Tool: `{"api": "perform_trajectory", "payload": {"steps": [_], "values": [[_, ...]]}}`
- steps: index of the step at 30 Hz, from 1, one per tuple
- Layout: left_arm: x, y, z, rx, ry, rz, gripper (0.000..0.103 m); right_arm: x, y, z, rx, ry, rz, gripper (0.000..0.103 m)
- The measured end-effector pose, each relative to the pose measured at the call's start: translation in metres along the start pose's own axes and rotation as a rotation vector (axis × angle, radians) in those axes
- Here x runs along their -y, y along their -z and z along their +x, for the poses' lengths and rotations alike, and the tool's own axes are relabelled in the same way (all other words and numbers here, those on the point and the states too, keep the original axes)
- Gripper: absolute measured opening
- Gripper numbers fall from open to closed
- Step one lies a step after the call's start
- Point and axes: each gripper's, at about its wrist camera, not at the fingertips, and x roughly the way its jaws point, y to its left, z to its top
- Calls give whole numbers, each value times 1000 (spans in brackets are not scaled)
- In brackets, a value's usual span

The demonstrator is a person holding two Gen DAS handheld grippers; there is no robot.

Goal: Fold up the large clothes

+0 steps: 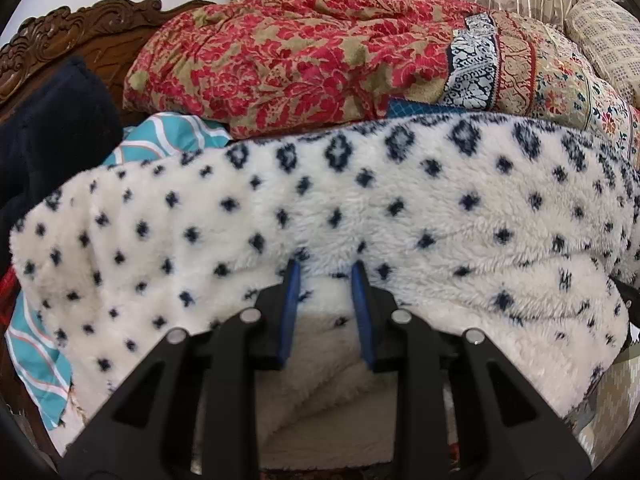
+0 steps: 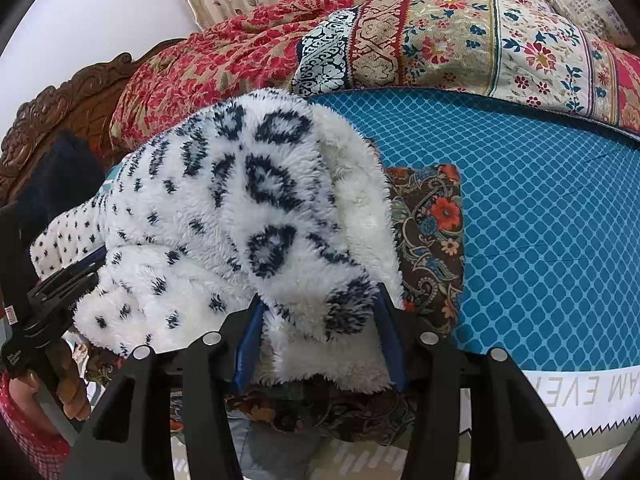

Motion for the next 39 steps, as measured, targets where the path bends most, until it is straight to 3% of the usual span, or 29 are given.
{"api": "perform_trajectory", "payload": {"steps": [5,9,11,13,14,16,19,21,23,24,28,34,35,37,39], "values": [[-1,-2,-5,-4,12,4,26,-8,-4,5,-14,44,-21,44],[-37,-9,-53,120,55,-54,26,-9,-8,-6,5,55,-16,43],[-75,-10,-74,179,62,-149,26,-16,-11,-49,201,146,-22,43],[-123,-10,-83,208,65,-284,26,-31,-8,-92,414,171,-46,43],[-141,-11,-78,195,53,-319,26,-41,-9,-99,440,147,-71,43],[-176,-6,-52,96,25,-409,21,-68,-13,-95,405,87,-135,43],[-195,16,-21,-16,9,-477,17,-110,-13,-68,300,-21,-232,43],[-193,34,-2,-77,-31,-468,17,-127,-11,-38,173,-85,-258,43],[-188,46,9,-110,-65,-460,17,-130,0,17,-67,-67,-246,43],[-185,50,17,-130,-89,-445,17,-124,6,34,-111,-71,-217,43],[-177,45,4,-104,-138,-399,17,-120,-4,34,-130,-78,-150,43],[-178,47,-85,-12,-98,-471,20,-125,8,-39,-51,-66,-150,41],[-172,51,-98,-7,-85,-470,23,-124,16,-48,-59,-49,-151,41],[-150,67,-130,-2,-62,-456,44,-121,38,-67,-96,-15,-149,40],[-125,88,-158,-1,-22,-433,55,-116,63,-88,-120,-10,-144,39]]}}
